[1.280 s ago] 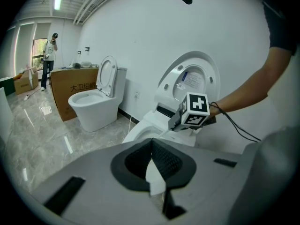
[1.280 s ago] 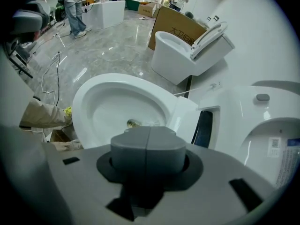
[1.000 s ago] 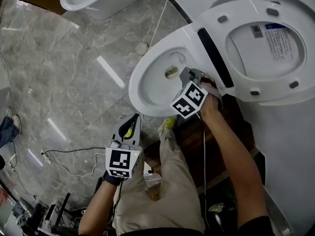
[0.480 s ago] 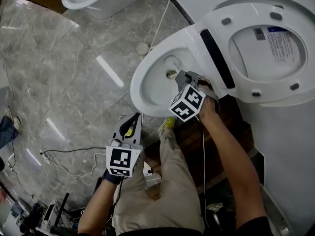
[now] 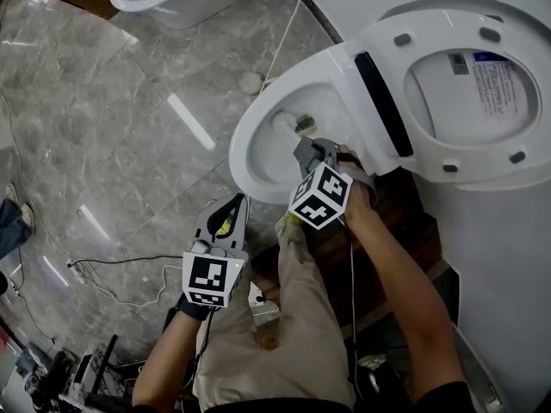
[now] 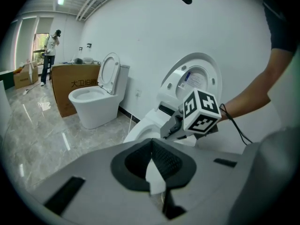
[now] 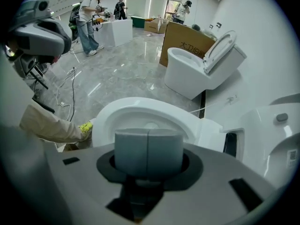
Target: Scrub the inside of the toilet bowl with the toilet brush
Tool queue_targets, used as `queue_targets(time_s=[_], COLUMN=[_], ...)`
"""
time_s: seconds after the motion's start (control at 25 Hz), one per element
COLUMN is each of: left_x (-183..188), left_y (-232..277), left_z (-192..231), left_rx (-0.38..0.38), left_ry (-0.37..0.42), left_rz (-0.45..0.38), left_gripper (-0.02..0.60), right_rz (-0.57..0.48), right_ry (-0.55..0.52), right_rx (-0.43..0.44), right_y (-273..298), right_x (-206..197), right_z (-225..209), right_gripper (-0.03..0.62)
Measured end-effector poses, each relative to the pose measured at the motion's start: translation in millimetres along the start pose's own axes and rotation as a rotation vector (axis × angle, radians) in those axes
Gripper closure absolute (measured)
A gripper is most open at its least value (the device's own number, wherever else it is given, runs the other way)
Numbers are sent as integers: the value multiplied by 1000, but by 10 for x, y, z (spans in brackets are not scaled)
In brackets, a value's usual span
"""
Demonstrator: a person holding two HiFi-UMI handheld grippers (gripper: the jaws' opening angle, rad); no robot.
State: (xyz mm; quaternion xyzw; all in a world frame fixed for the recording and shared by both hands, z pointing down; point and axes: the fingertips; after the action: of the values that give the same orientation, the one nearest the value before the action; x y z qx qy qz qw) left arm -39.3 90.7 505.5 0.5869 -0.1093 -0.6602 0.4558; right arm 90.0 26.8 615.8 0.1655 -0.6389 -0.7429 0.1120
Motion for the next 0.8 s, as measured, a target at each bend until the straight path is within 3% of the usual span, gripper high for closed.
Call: queue_targets(time_s=[0.8], left_x=[87], left_y=[58], left_z=[97], left_rx=[27], left_ry=[-30], left_rz=[-26], left_gripper=[570], right_rz=[1], right_ry=[-170], right_rx=[185], right_y=[-310], right_x=[-86], right_z=[667], right_gripper=[445])
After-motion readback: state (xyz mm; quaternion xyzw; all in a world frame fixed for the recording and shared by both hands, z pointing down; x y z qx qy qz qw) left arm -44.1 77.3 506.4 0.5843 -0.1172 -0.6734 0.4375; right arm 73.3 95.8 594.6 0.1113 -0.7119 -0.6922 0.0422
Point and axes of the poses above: the fingertips, and each gripper's own axes: y forward along the fingers, z to its left, x out of its top, and after that the axes turned 4 degrees about z, right-handed
